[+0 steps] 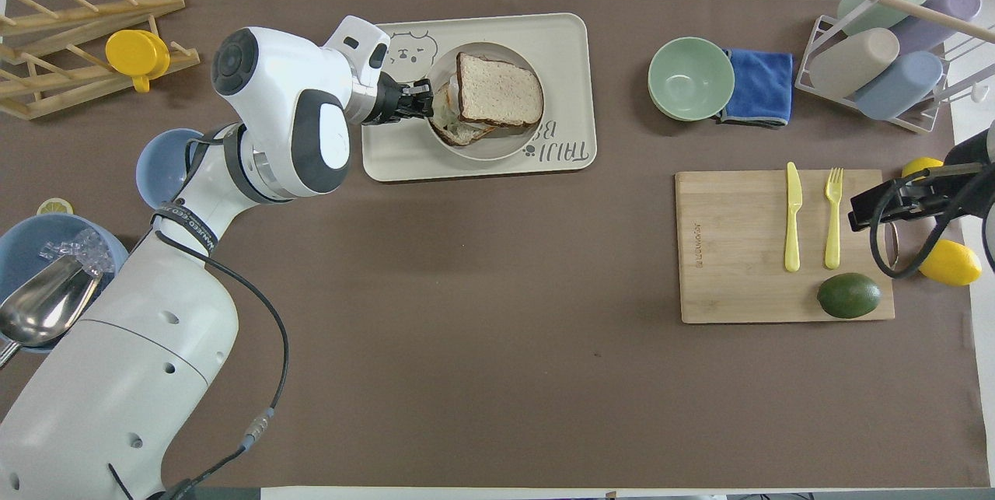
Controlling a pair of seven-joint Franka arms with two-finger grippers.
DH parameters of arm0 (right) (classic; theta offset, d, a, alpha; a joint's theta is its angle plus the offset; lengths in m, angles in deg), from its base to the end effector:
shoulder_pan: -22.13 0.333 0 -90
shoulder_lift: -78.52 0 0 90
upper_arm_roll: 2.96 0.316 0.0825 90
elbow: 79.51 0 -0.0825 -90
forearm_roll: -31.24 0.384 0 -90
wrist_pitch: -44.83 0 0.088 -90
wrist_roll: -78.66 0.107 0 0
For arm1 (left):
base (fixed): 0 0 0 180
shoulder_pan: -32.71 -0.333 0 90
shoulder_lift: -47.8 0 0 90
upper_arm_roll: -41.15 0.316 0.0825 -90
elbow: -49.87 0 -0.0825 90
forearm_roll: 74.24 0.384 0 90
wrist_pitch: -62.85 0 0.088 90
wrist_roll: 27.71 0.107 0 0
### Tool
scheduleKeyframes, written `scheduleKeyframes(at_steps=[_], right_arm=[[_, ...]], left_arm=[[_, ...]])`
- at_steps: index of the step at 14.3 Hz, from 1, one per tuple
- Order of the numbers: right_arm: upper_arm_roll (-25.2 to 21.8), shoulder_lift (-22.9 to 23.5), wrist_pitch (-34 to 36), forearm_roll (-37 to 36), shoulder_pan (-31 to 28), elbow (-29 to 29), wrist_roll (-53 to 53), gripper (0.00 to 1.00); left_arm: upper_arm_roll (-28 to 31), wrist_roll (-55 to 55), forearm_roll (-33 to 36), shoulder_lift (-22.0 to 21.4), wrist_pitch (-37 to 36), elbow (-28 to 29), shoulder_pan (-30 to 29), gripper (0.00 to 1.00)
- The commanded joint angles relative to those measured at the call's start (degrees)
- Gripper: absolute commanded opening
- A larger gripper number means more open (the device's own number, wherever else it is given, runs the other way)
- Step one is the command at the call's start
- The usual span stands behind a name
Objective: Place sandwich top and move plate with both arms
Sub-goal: 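Slide the plate with the left gripper onto the white bear tray, then open the left gripper and withdraw it from the plate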
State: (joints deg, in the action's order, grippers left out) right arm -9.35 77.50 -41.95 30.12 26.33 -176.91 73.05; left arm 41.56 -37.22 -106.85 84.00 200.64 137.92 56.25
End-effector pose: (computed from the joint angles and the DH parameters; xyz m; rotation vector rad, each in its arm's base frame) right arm 0.5361 -0.0231 0.5695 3.1229 0.0944 -0.2638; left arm 0.6679 -0.2902 0.3088 2.6604 0.1895 0.1369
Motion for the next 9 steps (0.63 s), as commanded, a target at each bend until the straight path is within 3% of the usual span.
scheduleKeyframes(at_steps=[1,2,3,4,9], right_arm=[[0.2,-1.8,-1.2,-0.7,-0.1,-1.9,-0.9,1.00],[0.2,-1.8,-1.2,-0.7,-0.2,-2.0,-0.9,1.00],[0.2,-1.8,-1.2,-0.7,-0.2,-2.1,-0.9,1.00],[0.2,-1.8,-1.3,-0.7,-0.2,-2.3,-0.9,1.00],[0.3,-1.9,-1.3,-0.6,-0.1,-2.2,-0.9,1.00]], left_arm=[[0.4,0.9,-0.7,-1.3,0.9,1.7,0.3,0.54],[0.4,1.0,-0.7,-1.4,0.6,1.7,0.3,0.65],[0.5,1.0,-0.6,-1.5,0.4,1.7,0.2,0.85],[0.5,0.9,-0.6,-1.5,0.1,1.7,0.0,0.93],[1.0,2.0,0.3,-2.4,-7.4,-0.2,-2.6,0.99]])
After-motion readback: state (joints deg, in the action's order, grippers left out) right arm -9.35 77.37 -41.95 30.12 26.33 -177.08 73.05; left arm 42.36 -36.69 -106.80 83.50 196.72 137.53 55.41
